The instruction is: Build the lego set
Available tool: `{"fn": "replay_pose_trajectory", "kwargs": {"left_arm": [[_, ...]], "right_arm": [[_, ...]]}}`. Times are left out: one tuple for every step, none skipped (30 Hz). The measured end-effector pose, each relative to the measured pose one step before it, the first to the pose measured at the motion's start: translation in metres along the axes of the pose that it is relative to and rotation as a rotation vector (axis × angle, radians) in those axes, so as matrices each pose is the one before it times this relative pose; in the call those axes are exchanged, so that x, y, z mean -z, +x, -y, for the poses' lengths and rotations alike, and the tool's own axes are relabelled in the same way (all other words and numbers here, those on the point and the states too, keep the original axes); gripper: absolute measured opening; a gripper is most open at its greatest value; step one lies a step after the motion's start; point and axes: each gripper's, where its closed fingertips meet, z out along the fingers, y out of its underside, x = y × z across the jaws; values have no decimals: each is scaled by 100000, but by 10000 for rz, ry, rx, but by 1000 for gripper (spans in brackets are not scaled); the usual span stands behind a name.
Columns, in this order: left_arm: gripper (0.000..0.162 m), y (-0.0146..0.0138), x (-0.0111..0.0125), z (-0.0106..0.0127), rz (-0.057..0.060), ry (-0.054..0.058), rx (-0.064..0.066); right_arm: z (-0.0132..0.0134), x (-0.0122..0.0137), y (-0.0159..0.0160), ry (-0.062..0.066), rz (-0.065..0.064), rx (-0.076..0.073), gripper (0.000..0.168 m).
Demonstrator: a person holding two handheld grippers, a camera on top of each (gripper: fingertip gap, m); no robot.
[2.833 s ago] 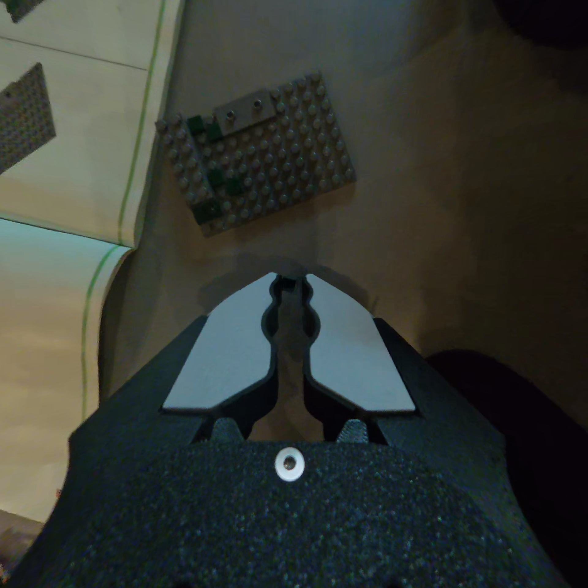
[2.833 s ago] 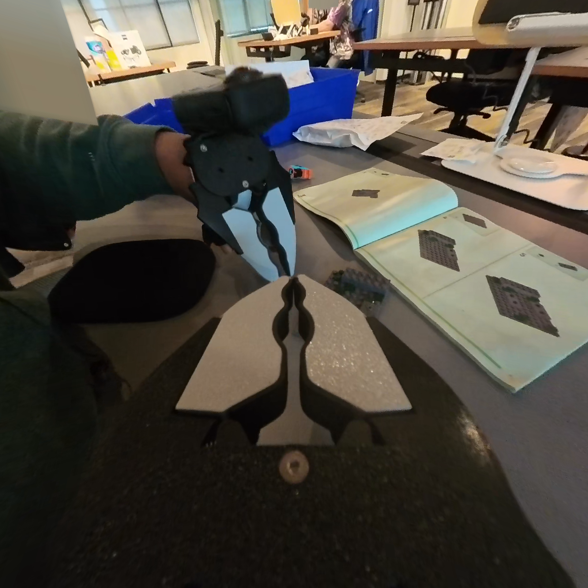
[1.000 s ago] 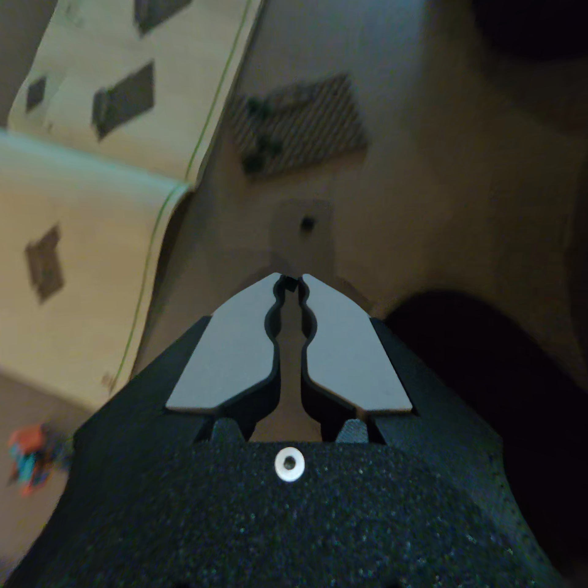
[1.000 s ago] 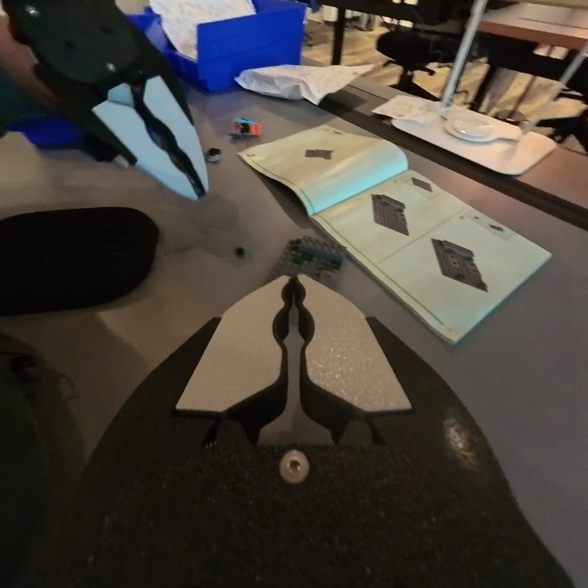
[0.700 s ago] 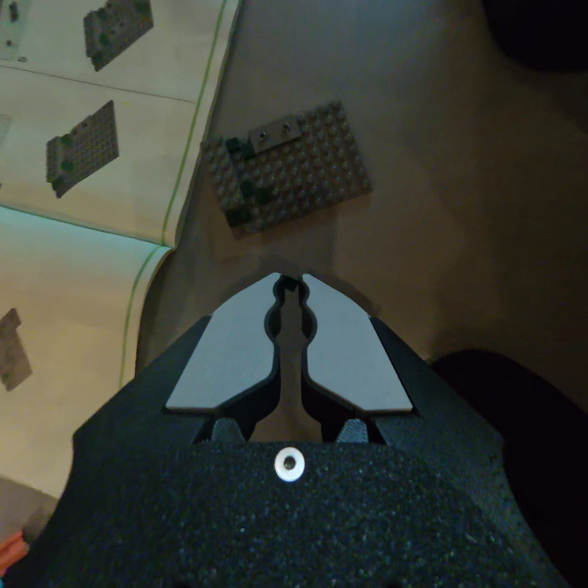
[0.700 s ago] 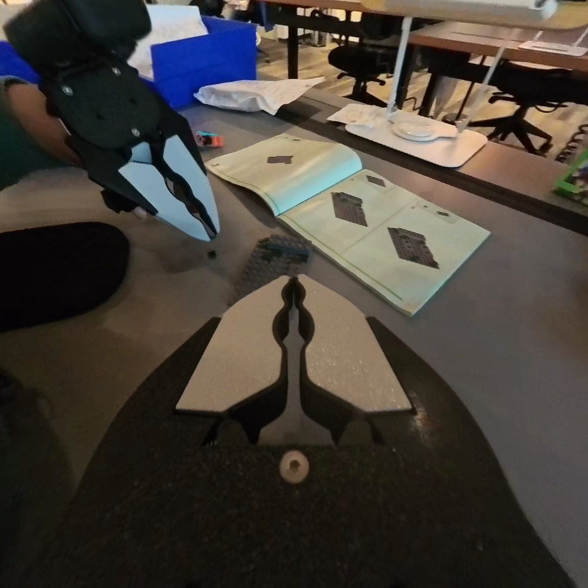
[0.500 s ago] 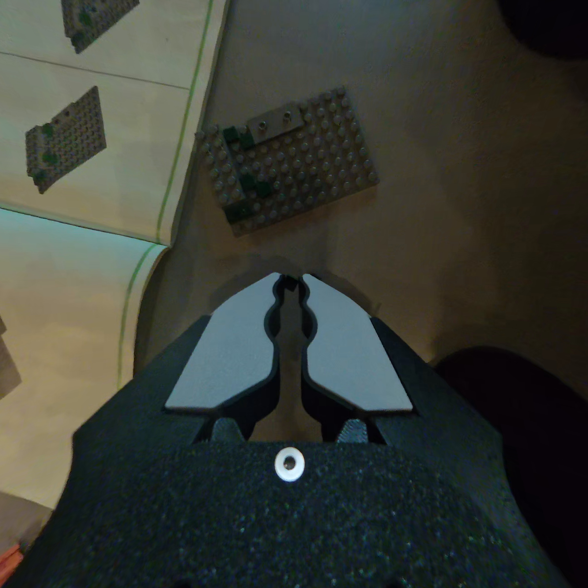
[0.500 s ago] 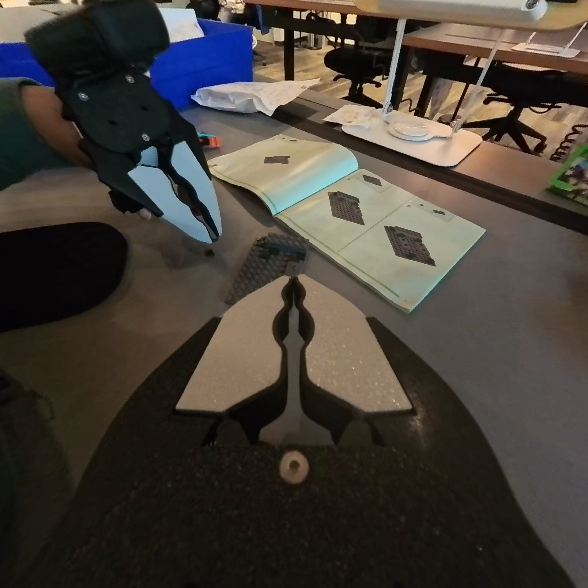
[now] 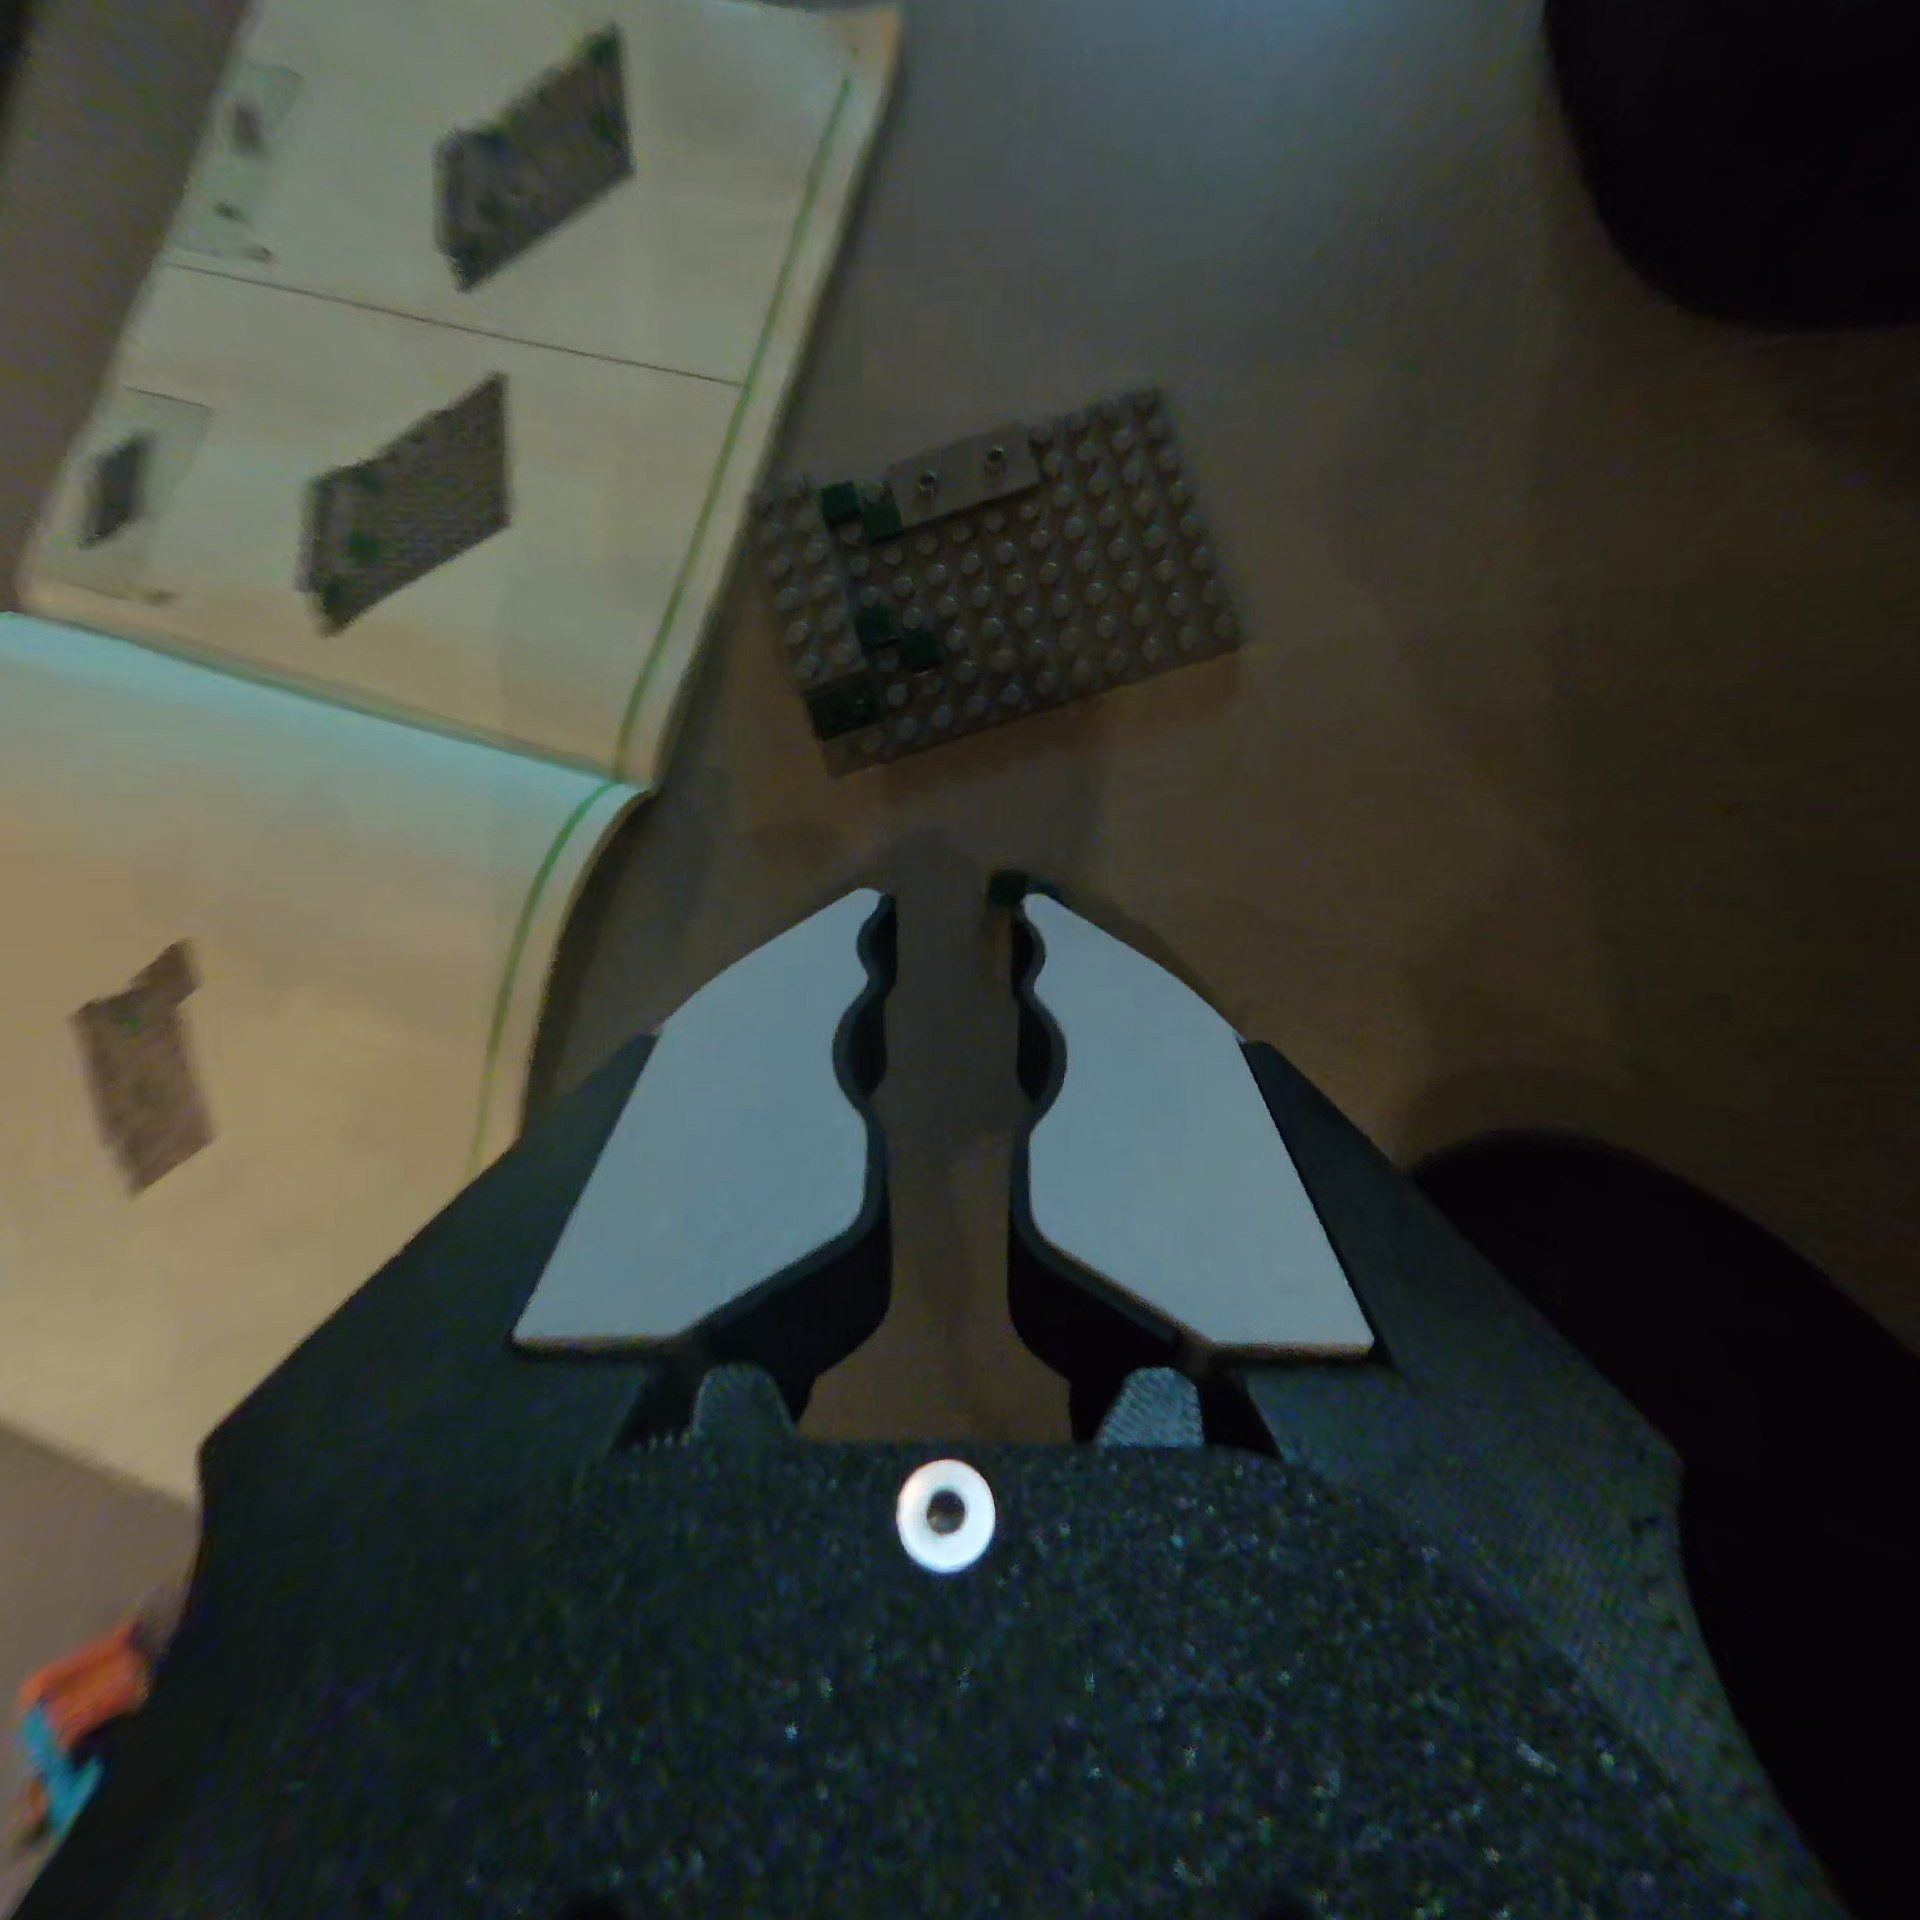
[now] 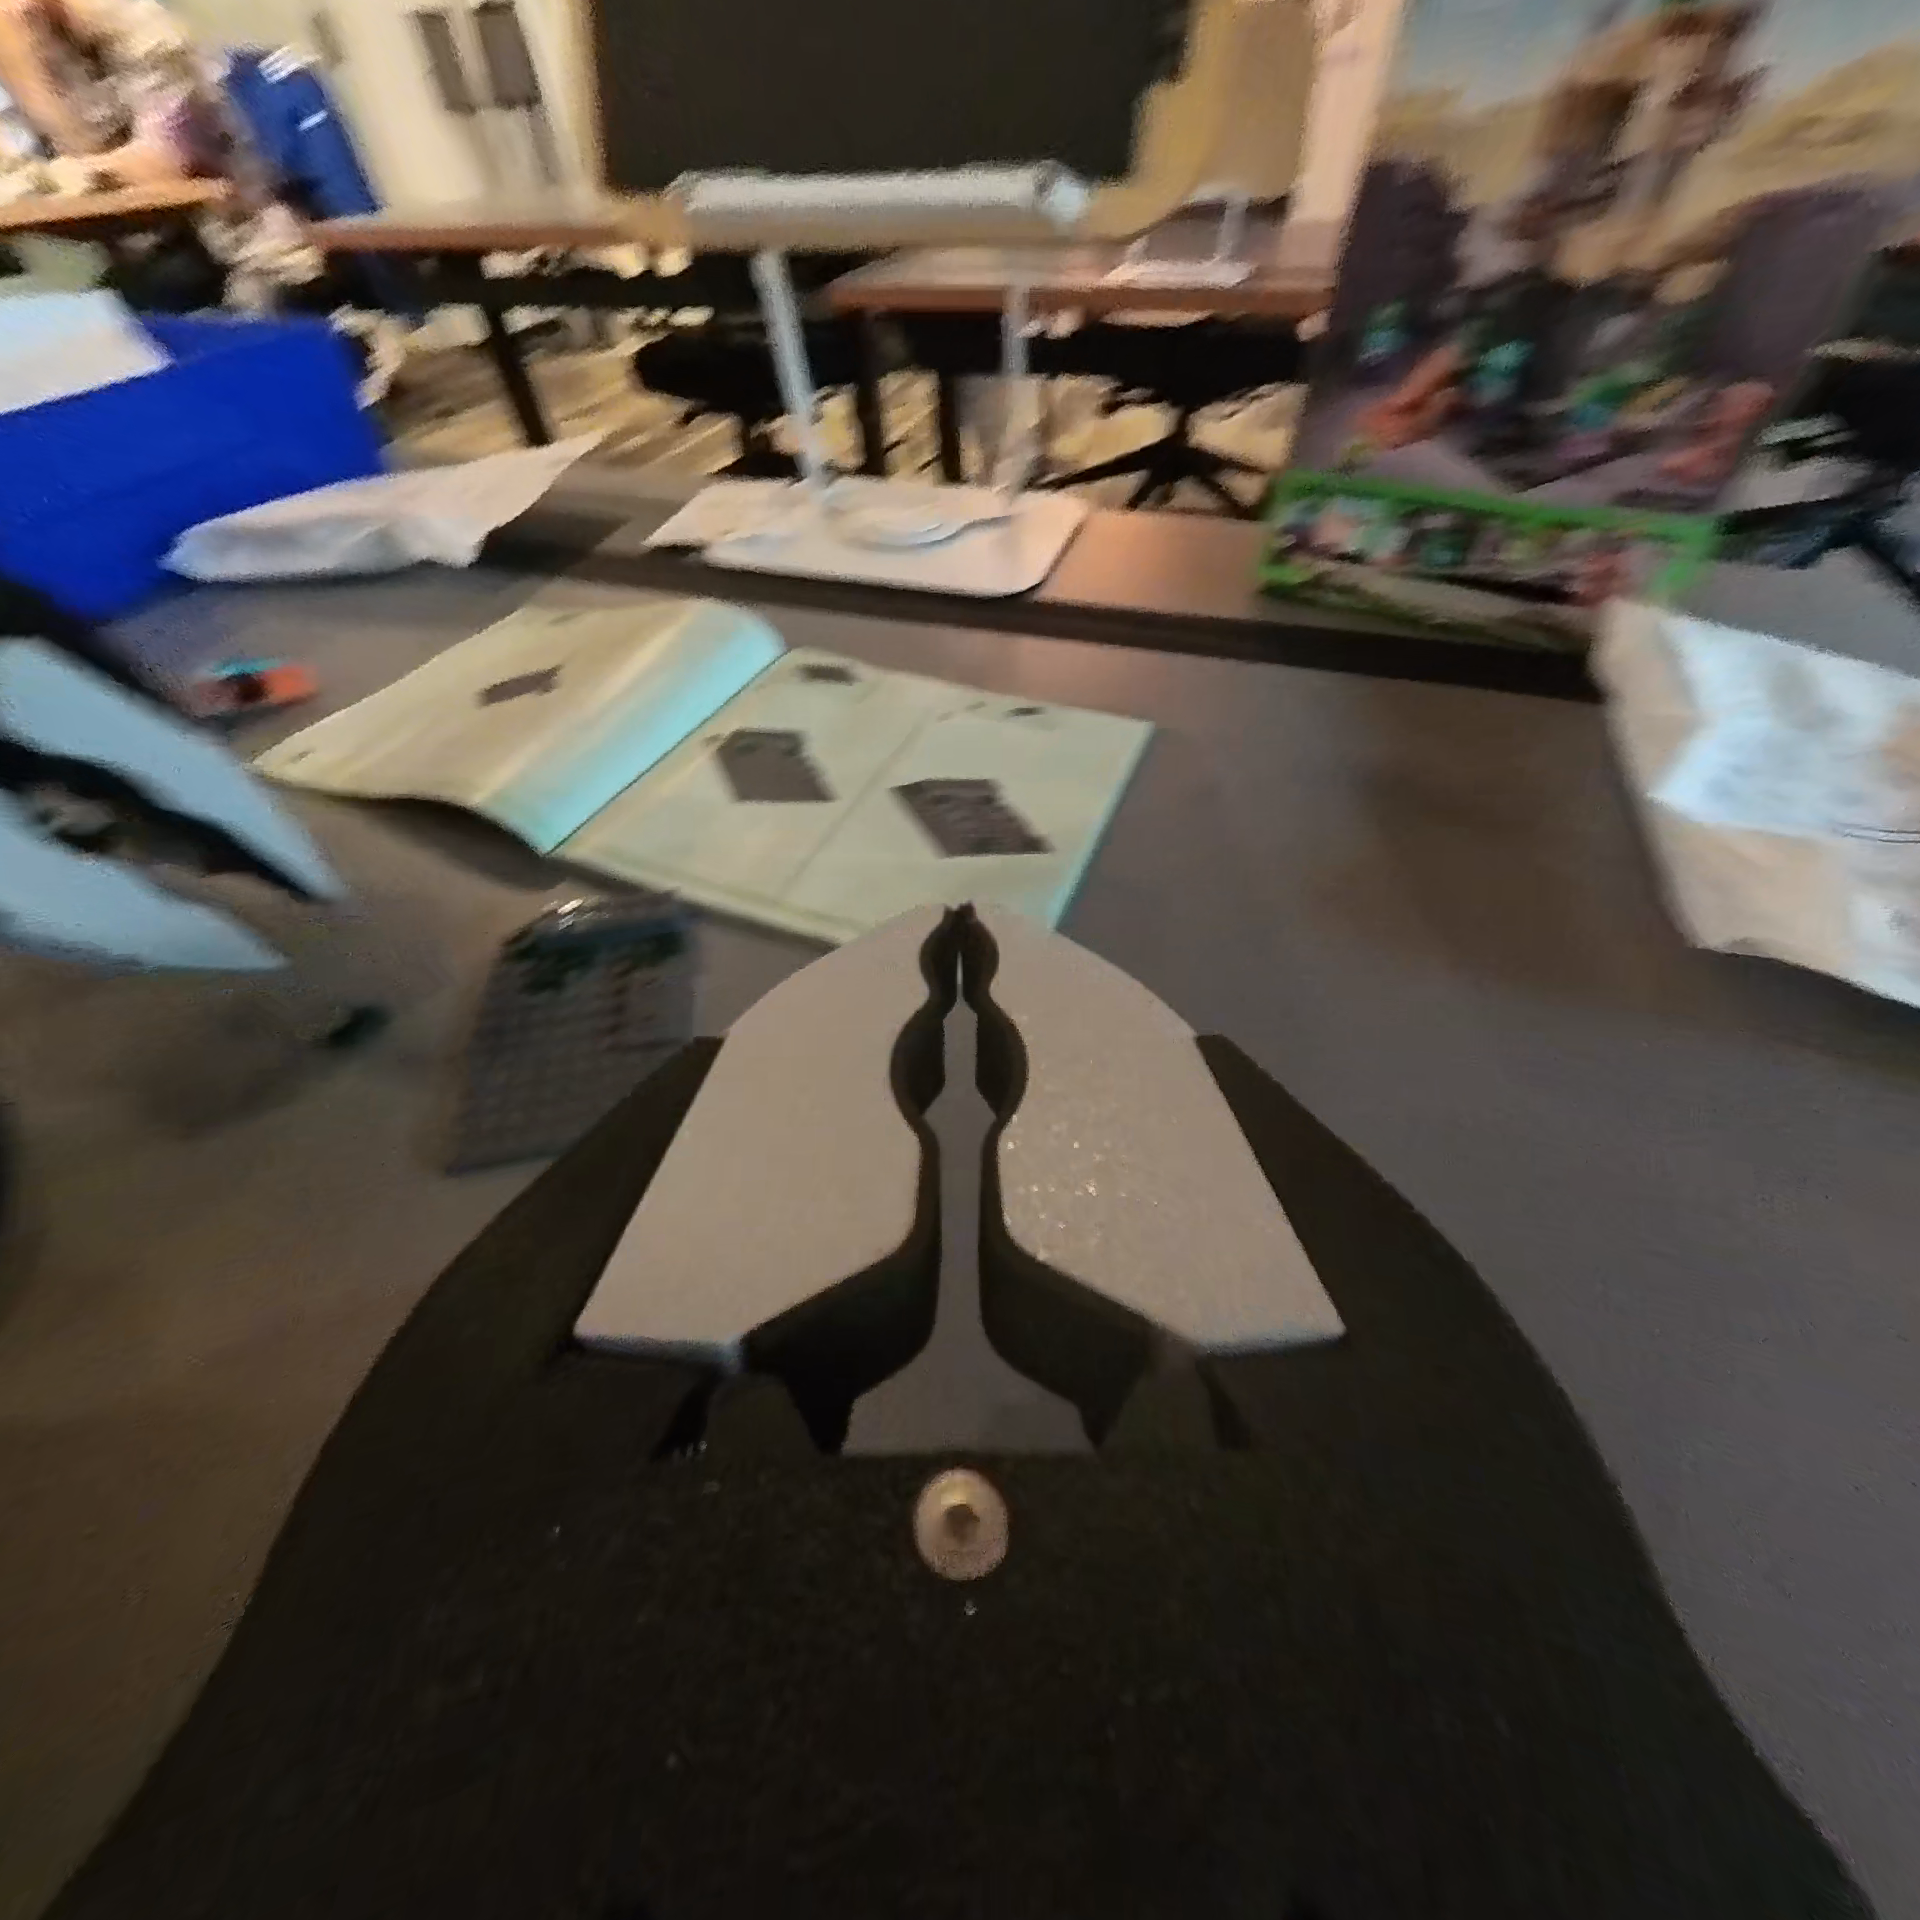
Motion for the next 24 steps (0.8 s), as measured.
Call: {"fn": "replay_pose_trajectory", "kwargs": {"left_arm": [[20, -296, 602, -8, 227, 152, 93], [20, -384, 705, -84, 246, 158, 135], [19, -493, 775, -245, 285, 110, 154], [18, -635, 825, -440, 334, 45, 151], [17, -625, 843, -651, 297, -28, 149], [16, -578, 829, -746, 219, -43, 201], [15, -573, 775, -868, 170, -86, 255], [14, -609, 689, -1022, 172, -152, 228], [13, -677, 616, -1184, 217, -213, 151], [12, -666, 519, -1250, 212, -248, 127], [12, -409, 410, -1330, 44, -309, 142], [12, -148, 245, -1350, -96, -354, 120], [13, -190, 91, -1199, -16, -301, 66], [13, -194, -48, -1030, 30, -244, 57], [13, 31, -174, -807, -85, -188, 73], [14, 54, -256, -618, -74, -139, 29], [16, -82, -281, -566, 40, -177, -39], [16, -103, -258, -540, 52, -219, -86], [19, -87, -191, -375, 38, -160, -90], [20, 33, -104, -167, -53, -50, -59], [20, -94, -73, -107, -3, -29, -4], [20, -339, -86, -71, 122, -8, 24], [20, -315, -105, 29, 78, 41, 48], [20, -78, -139, 202, -76, 121, 91]], "right_arm": [[136, 77, 383, 88, -217, 32, 0], [140, 70, 361, 81, -212, 48, 0], [140, 53, 350, 86, -205, 41, 0], [120, 54, 311, 69, -170, 18, 0], [42, 12, 276, 30, -129, -16, 0], [-22, -10, 291, 6, -123, -41, 0], [-82, -41, 331, 1, -127, -35, 0], [-105, -79, 326, -9, -124, -18, 0], [-82, -78, 216, -15, -97, -10, 0], [-109, -60, 150, -8, -59, -6, 0], [-104, -103, 30, -11, -23, 7, 0], [-109, -131, -50, -21, -1, 23, 0], [-126, -87, -81, -37, 5, 29, 0], [-125, -101, -131, -31, 19, 29, 0], [-88, -122, -168, -12, 34, 18, 0], [-78, -64, -158, -19, 41, 12, 0], [-95, -65, -155, -43, 41, 18, 0], [-62, -76, -145, -35, 29, 23, 0], [-50, -81, -145, -17, 28, 21, 0], [-40, -80, -126, -17, 24, 27, 0], [-63, -35, -58, -28, 2, 36, 0], [-30, 20, -40, -14, 1, 29, 0], [-44, -30, -57, -10, 11, -1, 0], [-83, -99, -73, -22, 23, -26, 0]]}}
